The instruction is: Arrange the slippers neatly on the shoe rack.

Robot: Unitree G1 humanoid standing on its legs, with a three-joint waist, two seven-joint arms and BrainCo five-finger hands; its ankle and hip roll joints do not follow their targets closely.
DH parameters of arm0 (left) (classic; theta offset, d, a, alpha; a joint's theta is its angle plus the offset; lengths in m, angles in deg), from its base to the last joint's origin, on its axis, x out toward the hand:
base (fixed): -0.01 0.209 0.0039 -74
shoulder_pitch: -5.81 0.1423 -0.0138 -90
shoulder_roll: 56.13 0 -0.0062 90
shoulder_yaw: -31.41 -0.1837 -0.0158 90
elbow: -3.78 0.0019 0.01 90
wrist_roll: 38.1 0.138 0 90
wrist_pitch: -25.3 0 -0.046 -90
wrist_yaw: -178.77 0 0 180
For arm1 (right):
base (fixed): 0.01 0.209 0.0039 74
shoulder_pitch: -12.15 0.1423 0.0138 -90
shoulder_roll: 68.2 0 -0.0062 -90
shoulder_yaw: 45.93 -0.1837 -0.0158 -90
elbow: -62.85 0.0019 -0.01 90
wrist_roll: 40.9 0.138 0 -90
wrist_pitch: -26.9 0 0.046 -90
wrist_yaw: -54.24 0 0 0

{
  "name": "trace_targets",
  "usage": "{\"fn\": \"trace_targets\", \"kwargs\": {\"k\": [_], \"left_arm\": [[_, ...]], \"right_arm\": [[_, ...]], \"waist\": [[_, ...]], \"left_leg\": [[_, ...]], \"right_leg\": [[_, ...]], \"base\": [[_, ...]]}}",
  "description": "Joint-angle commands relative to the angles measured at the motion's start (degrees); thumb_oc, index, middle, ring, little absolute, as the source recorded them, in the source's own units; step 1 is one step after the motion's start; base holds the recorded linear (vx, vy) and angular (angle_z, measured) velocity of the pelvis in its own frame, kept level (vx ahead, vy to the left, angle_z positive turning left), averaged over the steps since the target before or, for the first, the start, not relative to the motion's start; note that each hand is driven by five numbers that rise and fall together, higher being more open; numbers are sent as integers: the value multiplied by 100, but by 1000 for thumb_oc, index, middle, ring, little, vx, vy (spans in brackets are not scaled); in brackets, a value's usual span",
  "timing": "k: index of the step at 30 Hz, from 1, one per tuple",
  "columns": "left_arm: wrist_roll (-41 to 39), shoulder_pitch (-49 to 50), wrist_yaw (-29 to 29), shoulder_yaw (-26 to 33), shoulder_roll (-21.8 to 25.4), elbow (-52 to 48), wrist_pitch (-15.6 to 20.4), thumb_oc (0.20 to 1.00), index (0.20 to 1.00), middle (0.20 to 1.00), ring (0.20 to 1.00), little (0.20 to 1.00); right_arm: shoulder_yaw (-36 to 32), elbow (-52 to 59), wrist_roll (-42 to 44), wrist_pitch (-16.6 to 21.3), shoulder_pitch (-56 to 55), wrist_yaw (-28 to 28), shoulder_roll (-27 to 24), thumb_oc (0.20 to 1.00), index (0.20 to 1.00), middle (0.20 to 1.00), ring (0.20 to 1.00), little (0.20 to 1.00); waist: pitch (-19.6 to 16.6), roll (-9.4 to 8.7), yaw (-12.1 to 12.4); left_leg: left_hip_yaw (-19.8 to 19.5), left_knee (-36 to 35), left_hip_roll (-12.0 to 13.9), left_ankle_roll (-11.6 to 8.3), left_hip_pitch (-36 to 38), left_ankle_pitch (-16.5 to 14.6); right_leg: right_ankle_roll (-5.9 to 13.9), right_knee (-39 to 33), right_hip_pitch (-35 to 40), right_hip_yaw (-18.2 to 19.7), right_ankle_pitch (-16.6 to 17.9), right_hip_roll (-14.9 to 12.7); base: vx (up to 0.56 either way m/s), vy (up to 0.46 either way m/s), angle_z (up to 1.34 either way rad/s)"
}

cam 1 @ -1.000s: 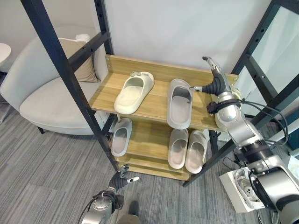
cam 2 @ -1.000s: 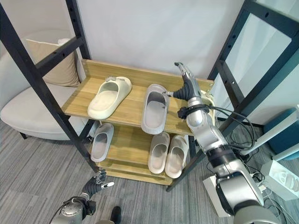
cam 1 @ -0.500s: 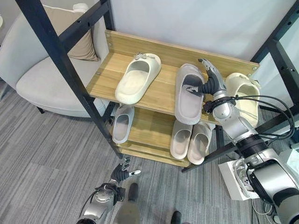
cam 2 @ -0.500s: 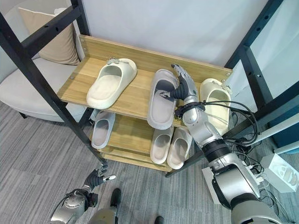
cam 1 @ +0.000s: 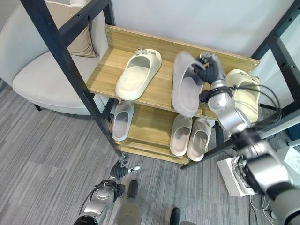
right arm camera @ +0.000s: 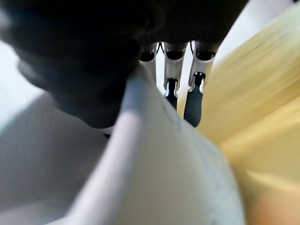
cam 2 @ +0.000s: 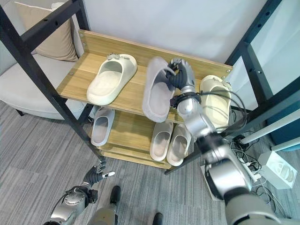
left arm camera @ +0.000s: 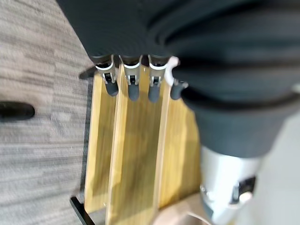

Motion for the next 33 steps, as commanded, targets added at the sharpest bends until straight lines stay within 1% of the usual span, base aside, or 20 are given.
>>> {"fn": "trace_targets", "kwargs": {"k": [1, 3, 6, 8, 11, 12, 15, 17, 18, 19, 21, 22, 23, 24, 25, 26, 29, 30, 31, 33], "left_arm": [[-18, -237, -96, 230, -53, -80, 139, 1000, 1000, 1000, 1000, 1000], [-14, -148, -54, 280, -45, -152, 121, 1000, 1000, 1000, 1000, 1000], [-18, 34, -1, 342, -35, -297, 102, 1000, 1000, 1000, 1000, 1000], [-40, 113, 26, 370, -25, -419, 74, 1000, 1000, 1000, 1000, 1000], [-32, 110, 27, 366, -48, -493, 76, 1000, 1000, 1000, 1000, 1000], [6, 56, 3, 330, -101, -493, 121, 1000, 1000, 1000, 1000, 1000], [7, -53, -47, 294, -153, -429, 184, 1000, 1000, 1000, 1000, 1000], [21, -323, -153, 226, -189, -389, 279, 1000, 1000, 1000, 1000, 1000], [9, -633, -299, 148, -168, -382, 384, 1000, 1000, 1000, 1000, 1000], [9, -645, -300, 149, -169, -376, 387, 1000, 1000, 1000, 1000, 1000], [-15, -995, -471, 87, -116, -364, 495, 1000, 1000, 1000, 1000, 1000], [-179, -1405, -767, 12, -61, -427, 631, 1000, 1000, 1000, 1000, 1000], [-181, -1419, -769, 10, -61, -421, 633, 1000, 1000, 1000, 1000, 1000], [-221, -1530, -853, -11, -65, -449, 668, 1000, 1000, 1000, 1000, 1000], [-181, -1801, -1047, -128, -51, -644, 789, 1000, 1000, 1000, 1000, 1000], [-202, -2208, -1125, -436, -47, -789, 910, 1000, 1000, 1000, 1000, 1000], [-208, -2372, -1101, -575, -84, -815, 936, 1000, 1000, 1000, 1000, 1000], [-235, -2462, -1063, -692, -87, -909, 939, 1000, 1000, 1000, 1000, 1000], [-236, -2469, -1063, -691, -87, -908, 939, 1000, 1000, 1000, 1000, 1000], [-239, -2648, -996, -910, -93, -1038, 932, 1000, 1000, 1000, 1000, 1000]], "right_arm": [[-454, 1001, 1153, 1135, -164, -235, 7, 200, 200, 200, 200, 200], [-548, 1652, 1615, 1456, -584, 9, 215, 200, 200, 200, 200, 200], [-322, 2240, 2305, 1645, -931, 500, 401, 200, 200, 200, 200, 200], [160, 2705, 3209, 1747, -1141, 1192, 590, 200, 200, 200, 200, 200], [545, 2788, 3624, 1705, -1210, 1542, 681, 200, 200, 200, 200, 200], [1143, 2873, 3886, 1581, -1300, 2009, 793, 200, 200, 200, 200, 200], [1505, 2764, 3879, 1481, -1296, 2225, 833, 200, 200, 200, 200, 200], [1803, 2548, 3430, 1399, -1196, 2319, 828, 200, 200, 200, 200, 200], [1943, 2264, 2932, 1373, -1060, 2245, 813, 200, 200, 200, 200, 200], [1944, 2252, 2928, 1379, -1046, 2242, 817, 200, 200, 200, 200, 200], [1989, 1873, 2293, 1344, -879, 1986, 782, 200, 200, 200, 200, 200], [1846, 1104, 1127, 1155, -611, 1297, 730, 200, 200, 200, 200, 200], [1846, 1089, 1119, 1161, -596, 1288, 736, 200, 200, 200, 200, 200], [1755, 786, 576, 1066, -465, 995, 693, 200, 200, 200, 200, 200], [1415, -123, -655, 739, -43, 165, 585, 200, 200, 200, 200, 200], [967, -1666, -1268, 338, 943, -893, 415, 200, 200, 200, 200, 200], [889, -2135, -1412, 181, 1310, -1174, 285, 200, 200, 200, 200, 200], [839, -2533, -1531, -6, 1653, -1384, 84, 200, 200, 200, 200, 200], [841, -2545, -1527, 0, 1665, -1388, 83, 200, 200, 200, 200, 200], [830, -3088, -1558, -222, 2188, -1669, -188, 200, 200, 200, 200, 200]], "waist": [[-75, 63, 74], [-96, 87, 48], [-148, 106, 16], [-172, 128, -17], [-145, 144, -20], [-58, 160, 4], [50, 175, 10], [294, 188, 34], [596, 203, 65], [595, 200, 59], [876, 239, 94], [1193, 362, 146], [1169, 361, 130], [1192, 408, 142], [1237, 576, 198], [1258, 728, 353], [1270, 770, 408], [1315, 802, 477], [1314, 802, 478], [1368, 843, 558]], "left_leg": [[-130, 92, -53, 237, 631, -1094], [-109, 81, -39, 228, 662, -1091], [-74, 47, -23, 207, 740, -1085], [-45, 38, 11, 174, 794, -1077], [-37, 50, 33, 151, 791, -1064], [-50, 69, 67, 117, 769, -1035], [-79, 93, 92, 97, 721, -1005], [-152, 215, 122, 81, 546, -984], [-240, 447, 147, 78, 273, -970], [-246, 472, 144, 78, 248, -978], [-355, 898, 121, 63, -193, -993], [-582, 1588, -8, 46, -942, -1050], [-598, 1635, -14, 47, -1008, -1064], [-680, 1846, -74, 54, -1270, -1107], [-849, 2313, -193, 77, -1783, -1244], [-991, 2712, -284, 92, -2317, -1359], [-1025, 2870, -312, 100, -2503, -1410], [-1061, 2971, -349, 108, -2651, -1450], [-1062, 2983, -349, 108, -2666, -1455], [-1133, 3138, -422, 123, -2904, -1500]], "right_leg": [[137, 201, -370, 37, 94, 9], [133, 212, -363, 33, 61, 12], [125, 233, -329, 43, 30, 17], [106, 276, -317, 53, -12, 33], [94, 352, -333, 46, -55, 47], [73, 442, -382, 10, -101, 61], [57, 550, -454, -20, -142, 66], [46, 780, -653, -61, -203, 54], [25, 1058, -901, -84, -253, 26], [24, 1078, -922, -87, -262, 21], [-5, 1458, -1255, -140, -314, -33], [-40, 2018, -1744, -226, -378, -151], [-39, 2049, -1793, -238, -391, -158], [-43, 2231, -1968, -269, -453, -198], [-75, 2678, -2343, -332, -668, -263], [-100, 3120, -2816, -383, -855, -333], [-107, 3272, -2978, -398, -911, -372], [-110, 3362, -3081, -437, -966, -404], [-110, 3371, -3094, -436, -970, -405], [-106, 3523, -3294, -473, -1030, -450]], "base": [[14, -29, 3], [12, -38, -4], [15, -39, -10], [-3, -58, -11], [-37, -45, -4], [-55, -42, 6], [-107, -40, 3], [-241, -49, 10], [-268, -49, 22], [-276, -44, 32], [-308, -26, 49], [-339, -20, 47], [-295, -9, 66], [-143, 42, 62], [-214, 101, 59], [-167, 100, 34], [-32, 52, 54], [-2, 10, 31], [0, 0, 0], [10, 14, -2]]}}
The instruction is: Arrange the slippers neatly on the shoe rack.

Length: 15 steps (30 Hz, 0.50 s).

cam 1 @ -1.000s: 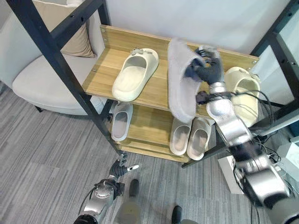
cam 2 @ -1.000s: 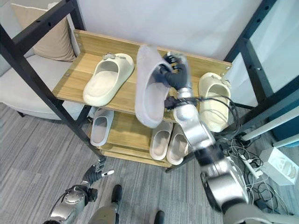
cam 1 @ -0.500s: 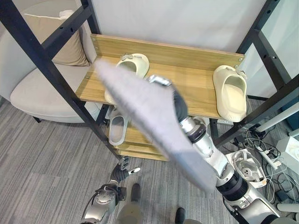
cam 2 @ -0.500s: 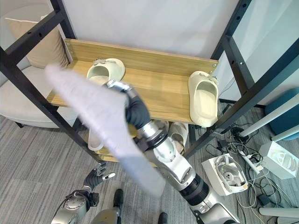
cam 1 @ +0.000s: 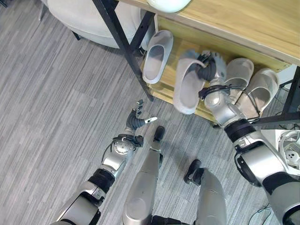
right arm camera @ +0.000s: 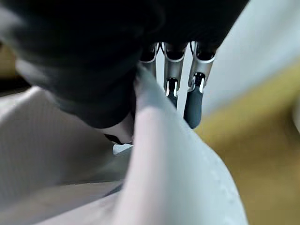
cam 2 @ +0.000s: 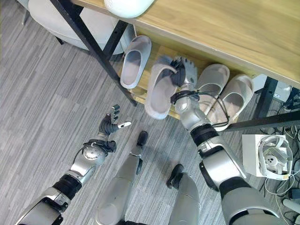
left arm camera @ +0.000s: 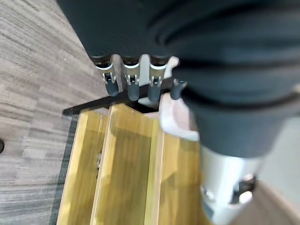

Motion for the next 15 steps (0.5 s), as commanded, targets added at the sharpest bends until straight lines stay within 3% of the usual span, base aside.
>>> {"fn": "trace_targets", "kwargs": {"k": [1, 5, 7, 8, 13, 14, 15], "left_arm": [[-123, -196, 40, -117, 6, -365, 346, 1000, 1000, 1000, 1000, 1000], [-60, -361, 143, -349, 2, -469, 287, 1000, 1000, 1000, 1000, 1000], [-63, -373, 163, -426, 8, -517, 283, 1000, 1000, 1000, 1000, 1000], [-63, -377, 159, -447, 14, -523, 279, 1000, 1000, 1000, 1000, 1000], [-184, -476, 182, -579, 22, -573, 260, 1000, 1000, 1000, 1000, 1000], [-232, -477, 243, -637, 41, -617, 249, 1000, 1000, 1000, 1000, 1000], [-264, -485, 284, -676, 58, -630, 240, 1000, 1000, 1000, 1000, 1000]], "right_arm": [[86, 170, -207, -67, 533, -546, -14, 200, 200, 200, 200, 200], [268, -531, -84, -253, 1012, -683, -341, 200, 200, 200, 200, 200], [357, -810, -8, -267, 1134, -632, -350, 200, 200, 200, 200, 200], [391, -927, 20, -275, 1164, -627, -329, 200, 200, 200, 200, 200], [635, -1616, 192, -306, 1501, -699, -268, 200, 200, 200, 200, 200], [716, -1827, 171, -361, 1555, -730, -269, 718, 718, 718, 718, 718], [746, -1945, 177, -386, 1609, -741, -275, 1000, 1000, 1000, 1000, 1000]], "waist": [[-233, -151, 12], [-141, -120, 151], [-115, -113, 206], [-128, -130, 219], [-116, -91, 363], [-125, -68, 402], [-130, -48, 423]], "left_leg": [[-9, 824, -115, 289, 35, -1366], [-153, 1035, -257, 339, -270, -1470], [-220, 1027, -296, 342, -311, -1488], [-240, 1059, -299, 328, -265, -1665], [-325, 928, -359, 320, -284, -1644], [-355, 869, -384, 318, -266, -1631], [-364, 843, -397, 315, -267, -1624]], "right_leg": [[287, -1044, -20, 71, 785, 9], [288, -916, -185, -65, 663, -50], [297, -942, -192, -160, 651, -81], [344, -920, -127, -135, 506, -68], [371, -1030, -53, -306, 488, -85], [373, -1075, -33, -335, 488, -88], [371, -1086, -25, -357, 486, -91]], "base": [[44, 36, 10], [60, 28, 27], [133, -16, 23], [193, -40, 22], [94, -24, 18], [48, 3, 10], [58, 7, 11]]}}
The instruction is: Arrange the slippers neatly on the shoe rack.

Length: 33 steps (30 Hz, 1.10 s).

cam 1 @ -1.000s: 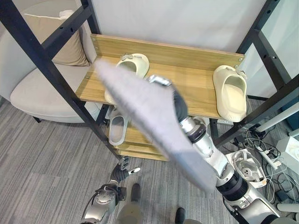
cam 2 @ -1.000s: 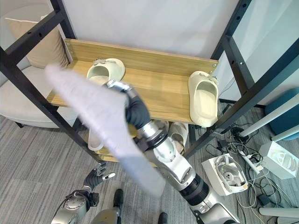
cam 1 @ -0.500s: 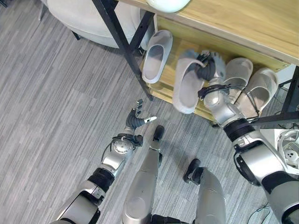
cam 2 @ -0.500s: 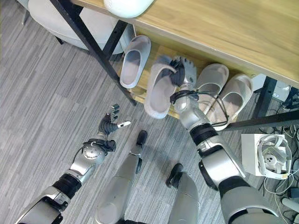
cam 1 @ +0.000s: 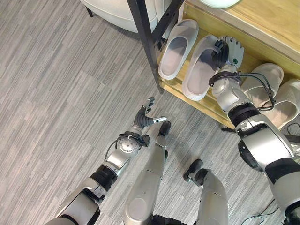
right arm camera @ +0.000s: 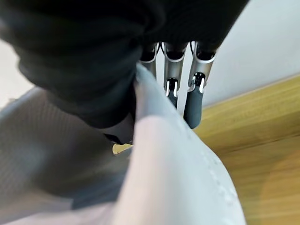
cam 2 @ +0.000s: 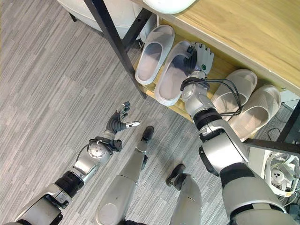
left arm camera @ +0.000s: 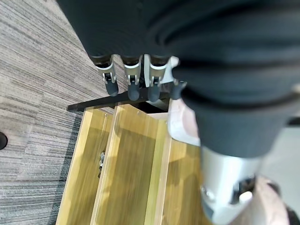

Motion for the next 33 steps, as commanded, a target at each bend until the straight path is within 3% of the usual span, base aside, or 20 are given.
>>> {"fn": "trace_targets", "kwargs": {"k": [1, 10, 11, 14, 17, 26, 33], "left_arm": [[-250, -208, 176, -195, -38, -296, 227, 1000, 1000, 1000, 1000, 1000], [-318, -197, 150, -226, 1, -313, 213, 1000, 1000, 1000, 1000, 1000], [-315, -200, 123, -237, 0, -290, 219, 1000, 1000, 1000, 1000, 1000], [-285, -227, -17, -194, -42, -236, 134, 1000, 1000, 1000, 1000, 1000], [-182, -241, -43, -222, -18, -169, 13, 1000, 1000, 1000, 1000, 1000], [-199, -177, 309, -430, 19, -136, -226, 1000, 1000, 1000, 1000, 1000], [-118, -168, 435, -427, 31, -23, -320, 1000, 1000, 1000, 1000, 1000]], "right_arm": [[297, -265, 76, -23, 582, -233, -318, 1000, 1000, 1000, 1000, 1000], [294, -757, 458, -66, 773, -257, -209, 1000, 1000, 1000, 1000, 1000], [128, -764, 735, 25, 766, -330, -141, 1000, 1000, 1000, 1000, 1000], [-821, -453, 2612, 737, 398, -539, 292, 1000, 1000, 1000, 1000, 1000], [-1494, -374, 4369, 1327, -21, -212, 813, 1000, 1000, 1000, 1000, 1000], [-1771, -1131, 6560, 1511, -71, 947, 1311, 1000, 1000, 1000, 1000, 1000], [-1757, -846, 7730, 1803, 115, 1415, 1664, 1000, 1000, 1000, 1000, 1000]], "waist": [[-136, -16, 178], [-133, 8, 173], [-135, 0, 148], [-109, -38, -5], [-62, -96, -104], [-13, -35, 16], [-26, -16, 125]], "left_leg": [[139, 795, -119, 327, 260, -1697], [129, 603, -144, 324, 333, -1625], [142, 581, -145, 325, 357, -1622], [232, 477, -97, 338, 484, -1627], [290, 441, -53, 335, 587, -1651], [212, 348, -82, 292, 669, -1603], [187, 239, -86, 281, 715, -1565]], "right_leg": [[279, -1078, 104, 182, 645, 87], [256, -1232, 146, 182, 709, 120], [249, -1249, 152, 201, 718, 127], [230, -1298, 191, 293, 729, 182], [212, -1324, 257, 329, 729, 208], [189, -1315, 335, 253, 694, 179], [192, -1388, 359, 223, 716, 179]], "base": [[24, 10, 12], [7, 8, 3], [-21, 47, -3], [-30, 34, -7], [-21, -19, -16], [-1, -37, -3], [5, -12, 1]]}}
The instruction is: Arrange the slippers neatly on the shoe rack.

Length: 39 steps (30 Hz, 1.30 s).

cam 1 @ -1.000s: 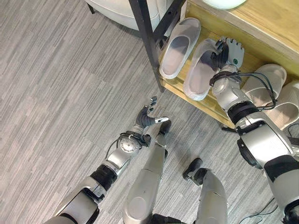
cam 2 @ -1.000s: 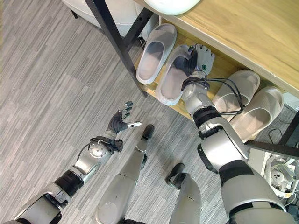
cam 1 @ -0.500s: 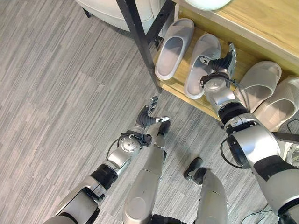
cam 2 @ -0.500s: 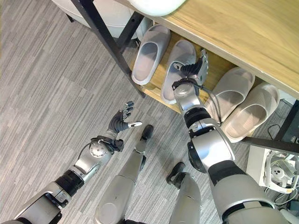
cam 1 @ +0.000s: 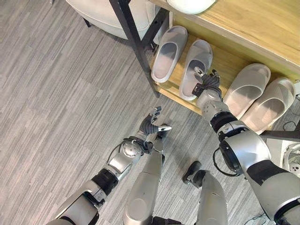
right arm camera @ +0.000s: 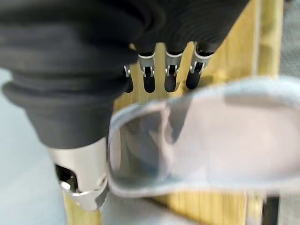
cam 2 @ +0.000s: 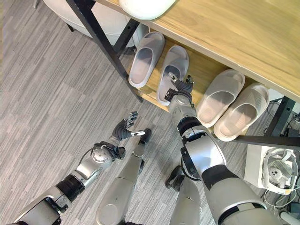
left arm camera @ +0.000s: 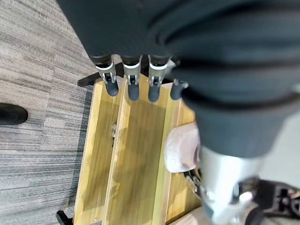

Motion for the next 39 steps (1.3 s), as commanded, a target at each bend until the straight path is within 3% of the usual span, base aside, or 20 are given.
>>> {"fn": "trace_targets", "kwargs": {"k": [1, 4, 8, 10, 11, 13, 15, 16, 18, 22, 23, 25, 32, 35, 37, 39], "left_arm": [[55, -324, 102, -81, 0, 43, 92, 1000, 1000, 1000, 1000, 1000], [39, -345, 133, -141, 55, 45, 132, 1000, 1000, 1000, 1000, 1000], [87, -398, 175, -142, 92, 103, 169, 1000, 1000, 1000, 1000, 1000], [162, -291, 191, 9, 156, 160, 188, 1000, 1000, 1000, 1000, 1000], [164, -280, 192, 15, 152, 159, 188, 1000, 1000, 1000, 1000, 1000], [298, 55, 247, 280, 315, 178, 160, 1000, 1000, 1000, 1000, 1000], [319, 151, 265, 354, 333, 203, 154, 1000, 1000, 1000, 1000, 1000], [402, 533, 341, 654, 364, 201, 165, 1000, 1000, 1000, 1000, 1000], [600, 995, 425, 1021, 348, 236, 190, 1000, 1000, 1000, 1000, 1000], [1074, 1409, 431, 1354, 333, 371, 202, 1000, 1000, 1000, 1000, 1000], [1302, 1714, 450, 1573, 307, 369, 207, 1000, 1000, 1000, 1000, 1000], [1477, 1854, 534, 1628, 299, 338, 186, 1000, 1000, 1000, 1000, 1000], [2607, 1942, 1211, 1283, 708, -200, 221, 1000, 1000, 1000, 1000, 1000], [3358, 1342, 1890, 471, 1243, -1050, 361, 1000, 1000, 1000, 1000, 1000], [3253, 749, 2333, -82, 1648, -1831, 621, 1000, 1000, 1000, 1000, 1000], [2545, 358, 2663, -350, 1945, -2534, 708, 1000, 1000, 1000, 1000, 1000]], "right_arm": [[-229, 339, 951, 438, 425, 365, 257, 1000, 1000, 1000, 1000, 1000], [-181, 192, 909, 451, 945, 315, -104, 1000, 1000, 1000, 1000, 1000], [37, 52, 551, 267, 1022, 385, -510, 1000, 1000, 1000, 1000, 1000], [559, 212, -409, -110, 678, 531, -622, 1000, 1000, 1000, 1000, 1000], [562, 223, -420, -114, 665, 527, -617, 1000, 1000, 1000, 1000, 1000], [1108, 1161, -1652, -351, -253, 758, -566, 1000, 1000, 1000, 1000, 1000], [1166, 1461, -1865, -348, -509, 798, -598, 1000, 1000, 1000, 1000, 1000], [1366, 2878, -2417, -251, -1715, 1068, -701, 1000, 1000, 1000, 1000, 1000], [1433, 4277, -3148, -91, -3271, 1517, -966, 1000, 1000, 1000, 1000, 1000], [1144, 5490, -3512, 30, -5010, 2113, -1309, 1000, 1000, 1000, 1000, 1000], [840, 5815, -3731, 39, -6090, 2385, -1351, 1000, 1000, 1000, 1000, 1000], [734, 5888, -3720, 20, -6623, 2576, -1314, 1000, 1000, 1000, 1000, 1000], [676, 5794, -3752, -93, -7414, 3121, -1407, 1000, 1000, 1000, 1000, 1000], [734, 5383, -3636, -130, -7323, 3228, -1425, 1000, 1000, 1000, 1000, 1000], [774, 5059, -3483, -114, -7250, 3243, -1369, 1000, 1000, 1000, 1000, 1000], [791, 4874, -3440, -96, -7232, 3245, -1362, 1000, 1000, 1000, 1000, 1000]], "waist": [[204, -56, 231], [176, -18, 308], [145, -98, 264], [127, -231, 142], [126, -228, 141], [41, -426, -103], [-8, -483, -165], [-216, -592, -377], [-546, -697, -616], [-950, -722, -905], [-1179, -661, -1116], [-1301, -634, -1212], [-1604, -480, -1495], [-1672, -392, -1631], [-1693, -338, -1696], [-1729, -323, -1722]], "left_leg": [[186, 755, -287, 382, 381, -1698], [185, 709, -304, 387, 412, -1685], [244, 653, -265, 378, 524, -1683], [341, 594, -173, 357, 694, -1667], [345, 587, -169, 357, 705, -1666], [503, 315, -34, 332, 1009, -1402], [541, 213, 5, 320, 1120, -1373], [661, -218, 129, 285, 1563, -1238], [758, -655, 263, 251, 1980, -1072], [891, -1135, 397, 210, 2523, -938], [1007, -1373, 460, 189, 2916, -913], [1081, -1469, 490, 172, 3105, -922], [1452, -1754, 563, 173, 3680, -985], [1592, -1789, 566, 176, 3789, -1036], [1617, -1791, 563, 171, 3825, -1054], [1647, -1802, 559, 169, 3869, -1077]], "right_leg": [[376, -1385, 318, 164, 751, 13], [397, -1412, 347, 150, 771, -15], [410, -1556, 444, 193, 861, 14], [410, -1712, 578, 264, 959, 74], [410, -1719, 587, 269, 964, 78], [366, -2212, 888, 296, 1345, 172], [370, -2341, 986, 307, 1397, 194], [413, -2787, 1353, 328, 1584, 256], [492, -3245, 1748, 309, 1758, 307], [562, -3675, 2182, 326, 1880, 366], [589, -3874, 2449, 379, 1922, 402], [598, -3970, 2589, 433, 1924, 417], [626, -4119, 2782, 771, 1942, 479], [646, -4113, 2766, 897, 1953, 502], [660, -4089, 2755, 936, 1943, 506], [671, -4080, 2769, 962, 1931, 512]], "base": [[29, -31, 5], [12, -16, 8], [-3, 3, 6], [-44, 11, -7], [-156, 12, -20], [-152, -19, -48], [5, -47, -51], [75, -95, -26], [101, -86, -16], [94, -35, -45], [129, -25, -24], [107, -24, -27], [71, 8, -33], [43, 8, -38], [13, 2, -3], [34, -1, -3]]}}
